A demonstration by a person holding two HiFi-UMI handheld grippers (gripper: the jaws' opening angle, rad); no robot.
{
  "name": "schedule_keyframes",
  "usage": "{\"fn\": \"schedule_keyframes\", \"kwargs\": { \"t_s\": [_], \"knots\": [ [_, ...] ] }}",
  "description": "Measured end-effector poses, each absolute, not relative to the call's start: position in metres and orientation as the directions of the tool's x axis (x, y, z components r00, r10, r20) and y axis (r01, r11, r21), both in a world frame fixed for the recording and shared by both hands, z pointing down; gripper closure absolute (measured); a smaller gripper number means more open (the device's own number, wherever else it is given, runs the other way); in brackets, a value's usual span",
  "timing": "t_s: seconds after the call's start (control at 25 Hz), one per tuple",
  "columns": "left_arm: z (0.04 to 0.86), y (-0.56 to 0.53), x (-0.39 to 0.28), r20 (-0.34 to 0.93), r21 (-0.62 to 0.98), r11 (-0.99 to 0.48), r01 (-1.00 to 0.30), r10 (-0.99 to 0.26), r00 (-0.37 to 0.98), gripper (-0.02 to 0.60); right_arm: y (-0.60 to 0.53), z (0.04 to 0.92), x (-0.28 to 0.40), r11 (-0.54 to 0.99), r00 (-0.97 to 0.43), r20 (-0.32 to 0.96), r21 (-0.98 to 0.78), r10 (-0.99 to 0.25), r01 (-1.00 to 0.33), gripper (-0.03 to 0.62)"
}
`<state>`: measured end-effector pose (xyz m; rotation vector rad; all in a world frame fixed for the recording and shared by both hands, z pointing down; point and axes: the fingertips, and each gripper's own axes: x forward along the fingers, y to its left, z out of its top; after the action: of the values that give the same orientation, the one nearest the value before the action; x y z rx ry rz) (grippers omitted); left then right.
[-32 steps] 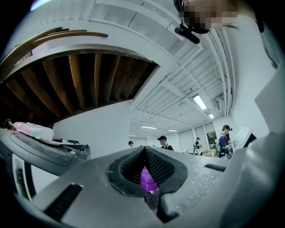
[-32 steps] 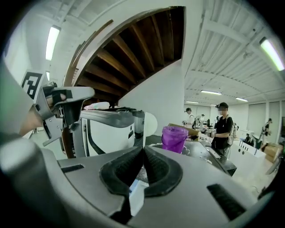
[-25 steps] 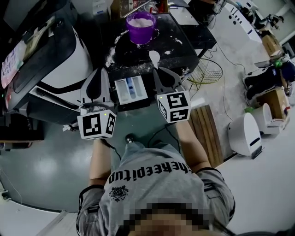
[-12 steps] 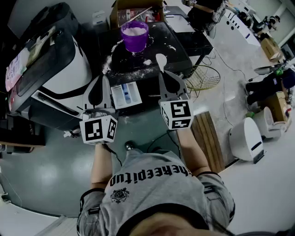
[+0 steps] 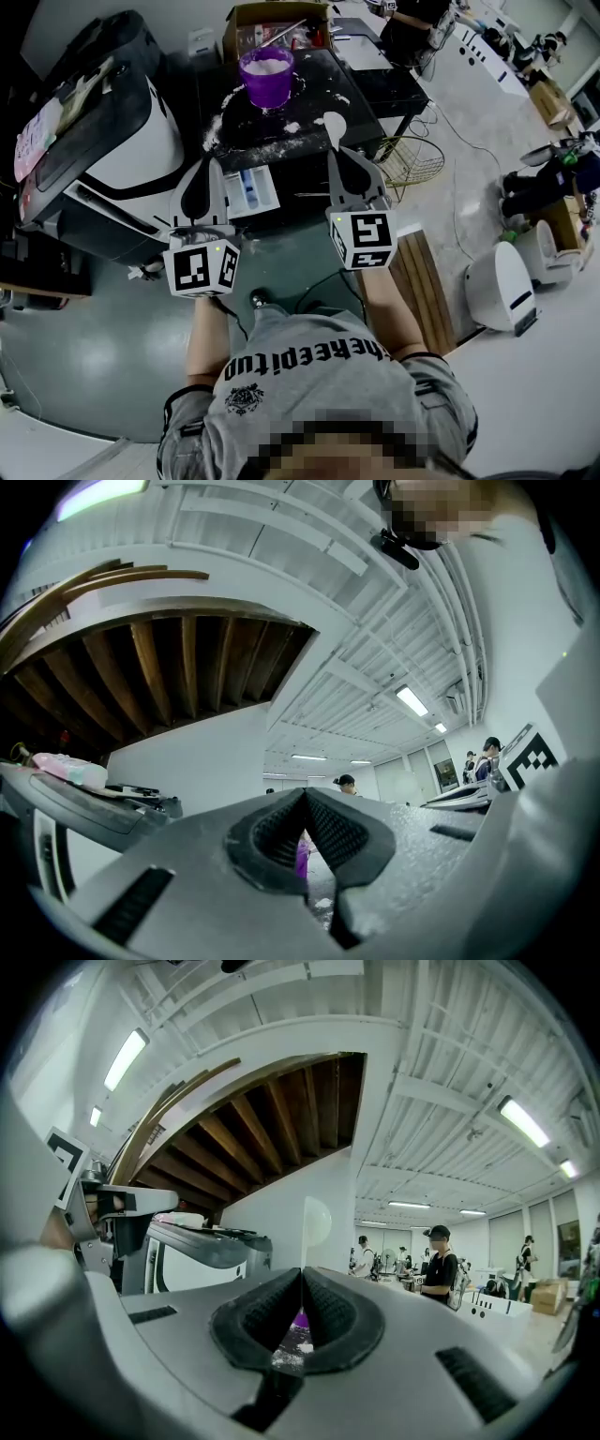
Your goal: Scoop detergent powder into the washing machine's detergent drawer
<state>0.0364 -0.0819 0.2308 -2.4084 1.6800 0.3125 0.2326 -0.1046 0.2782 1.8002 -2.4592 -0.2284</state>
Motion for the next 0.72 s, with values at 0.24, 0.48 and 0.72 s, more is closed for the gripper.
{"fn": "schedule_keyframes", "kwargs": {
  "t_s": [0.24,0.48,0.72],
  "knots": [
    [0.23,-0.07,0.047,-0.283,-0.031,-0.336,-0.941,-0.9,0.331,0.578,-0.092,0.278,0.248,0.287,-0.295,-0.032,0.154,-0.955,-0.945,0.589],
    [0.23,-0.062,0.058,-0.29,-0.031,-0.336,-0.941,-0.898,0.33,0.578,-0.082,0.276,0.262,0.277,-0.287,-0.053,0.14,-0.956,-0.95,0.589],
    [0.228,-0.059,0.067,-0.29,-0.034,-0.338,-0.941,-0.898,0.333,0.578,-0.078,0.274,0.271,0.278,-0.287,-0.062,0.126,-0.956,-0.952,0.589]
  ]
}}
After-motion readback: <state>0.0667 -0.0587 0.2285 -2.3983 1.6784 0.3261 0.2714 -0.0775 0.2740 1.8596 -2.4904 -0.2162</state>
